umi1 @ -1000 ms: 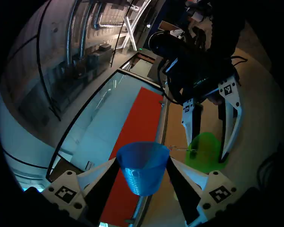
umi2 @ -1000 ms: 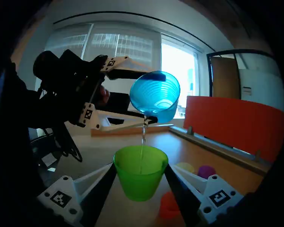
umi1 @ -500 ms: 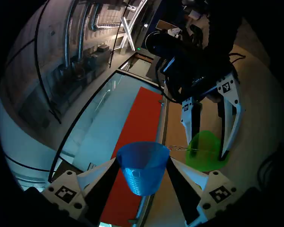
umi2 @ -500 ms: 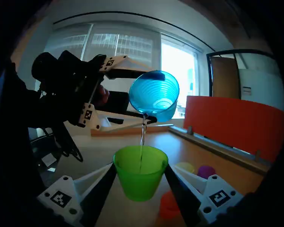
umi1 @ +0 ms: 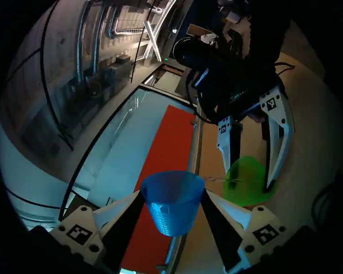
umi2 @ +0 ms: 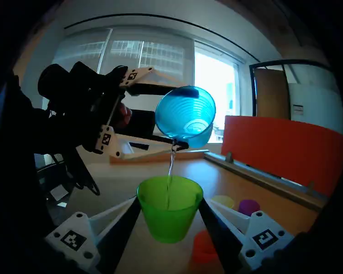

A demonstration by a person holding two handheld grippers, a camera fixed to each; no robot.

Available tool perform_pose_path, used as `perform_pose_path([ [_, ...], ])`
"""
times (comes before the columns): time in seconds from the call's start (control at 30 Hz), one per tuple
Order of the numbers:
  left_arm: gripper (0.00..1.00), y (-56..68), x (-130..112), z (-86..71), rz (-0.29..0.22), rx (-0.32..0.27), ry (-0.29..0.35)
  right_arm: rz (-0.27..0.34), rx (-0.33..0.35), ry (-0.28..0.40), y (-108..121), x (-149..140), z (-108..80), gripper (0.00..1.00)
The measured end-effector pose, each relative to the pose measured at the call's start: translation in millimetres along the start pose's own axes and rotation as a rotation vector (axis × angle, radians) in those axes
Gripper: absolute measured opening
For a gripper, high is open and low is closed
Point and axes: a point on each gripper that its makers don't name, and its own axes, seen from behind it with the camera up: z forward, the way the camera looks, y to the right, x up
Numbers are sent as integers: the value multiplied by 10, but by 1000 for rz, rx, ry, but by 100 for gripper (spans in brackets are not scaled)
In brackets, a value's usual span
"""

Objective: Pour water

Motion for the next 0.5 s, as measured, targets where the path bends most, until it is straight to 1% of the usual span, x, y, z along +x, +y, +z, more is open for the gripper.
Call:
perform_pose_path([
  [0.5, 85, -27, 11, 7, 29, 11, 3, -1, 0, 2, 5, 15, 3, 90],
])
